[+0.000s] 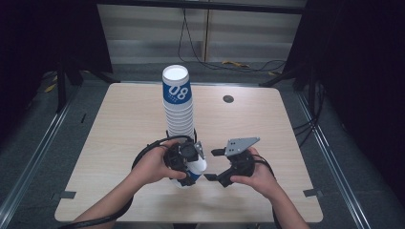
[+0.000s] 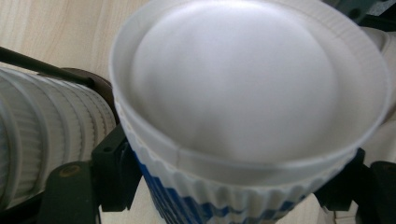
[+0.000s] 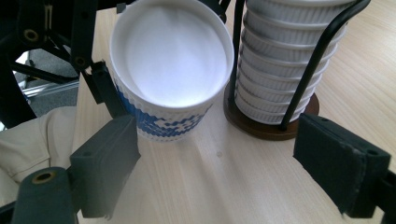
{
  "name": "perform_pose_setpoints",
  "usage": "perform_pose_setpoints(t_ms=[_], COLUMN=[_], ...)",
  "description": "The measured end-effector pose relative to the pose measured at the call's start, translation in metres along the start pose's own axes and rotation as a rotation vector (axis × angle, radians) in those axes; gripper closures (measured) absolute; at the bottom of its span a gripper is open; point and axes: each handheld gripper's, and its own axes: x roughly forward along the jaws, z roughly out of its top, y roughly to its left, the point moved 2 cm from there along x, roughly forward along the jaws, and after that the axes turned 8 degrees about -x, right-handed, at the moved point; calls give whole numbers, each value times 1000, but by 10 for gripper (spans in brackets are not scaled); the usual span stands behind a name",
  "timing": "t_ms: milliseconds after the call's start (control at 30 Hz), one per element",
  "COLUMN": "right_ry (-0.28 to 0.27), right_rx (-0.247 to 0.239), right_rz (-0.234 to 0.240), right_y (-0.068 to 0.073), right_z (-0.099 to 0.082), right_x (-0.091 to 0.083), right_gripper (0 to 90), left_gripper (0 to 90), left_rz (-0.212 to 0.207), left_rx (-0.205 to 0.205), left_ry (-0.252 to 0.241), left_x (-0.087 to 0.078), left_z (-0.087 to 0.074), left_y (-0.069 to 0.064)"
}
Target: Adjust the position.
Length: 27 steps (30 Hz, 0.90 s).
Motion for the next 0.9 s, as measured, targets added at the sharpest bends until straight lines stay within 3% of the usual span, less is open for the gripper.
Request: perform_pose_setpoints(t_ms=[900], right_ry=[-21], right_rx=[-22], right_rz=[41], right_y=[5], right_z=[8], right_x=[4], right_gripper=[154], left_gripper=[238], left_rz=[-7], left_rx=[21], left_ry=[10], left_x=[6], left_z=[15], left_y=[-5])
